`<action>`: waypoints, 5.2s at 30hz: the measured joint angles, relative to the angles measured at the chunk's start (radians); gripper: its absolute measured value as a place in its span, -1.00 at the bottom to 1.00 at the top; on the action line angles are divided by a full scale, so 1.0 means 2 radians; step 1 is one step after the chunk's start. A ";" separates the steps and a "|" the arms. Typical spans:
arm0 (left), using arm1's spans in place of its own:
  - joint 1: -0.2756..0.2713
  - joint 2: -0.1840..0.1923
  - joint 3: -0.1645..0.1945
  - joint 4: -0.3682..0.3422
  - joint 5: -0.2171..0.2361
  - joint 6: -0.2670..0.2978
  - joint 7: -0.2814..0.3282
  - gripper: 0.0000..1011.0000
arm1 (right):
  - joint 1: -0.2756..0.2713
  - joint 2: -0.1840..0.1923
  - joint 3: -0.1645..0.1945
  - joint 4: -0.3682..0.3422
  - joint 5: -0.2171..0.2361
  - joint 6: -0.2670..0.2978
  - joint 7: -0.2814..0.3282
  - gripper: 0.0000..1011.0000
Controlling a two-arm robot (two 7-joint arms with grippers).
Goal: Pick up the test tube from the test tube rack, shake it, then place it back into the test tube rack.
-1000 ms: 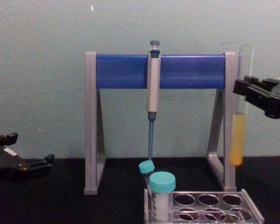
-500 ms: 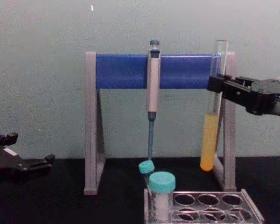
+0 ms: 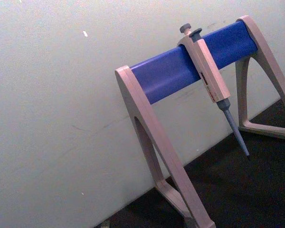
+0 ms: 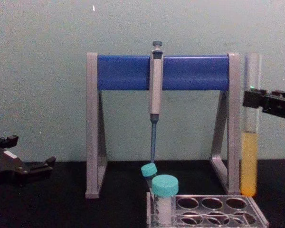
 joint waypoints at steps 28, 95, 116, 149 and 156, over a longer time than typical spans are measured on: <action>0.000 0.000 0.000 0.000 0.000 0.000 0.000 0.98 | 0.028 -0.064 -0.010 0.045 -0.047 -0.049 -0.050 -0.55; 0.000 0.000 0.000 0.000 0.000 0.000 0.000 0.98 | 0.038 -0.044 -0.028 0.043 -0.027 -0.044 0.002 -0.55; 0.000 0.000 0.000 0.000 0.000 0.000 0.000 0.98 | 0.045 -0.043 -0.047 0.069 -0.036 -0.057 0.006 -0.55; 0.000 0.000 0.000 0.000 0.000 0.000 0.000 0.98 | 0.058 -0.061 -0.061 0.114 -0.059 -0.068 0.009 -0.55; 0.000 0.000 0.000 0.000 0.000 0.000 0.000 0.98 | 0.062 -0.065 -0.065 0.123 -0.063 -0.068 0.012 -0.55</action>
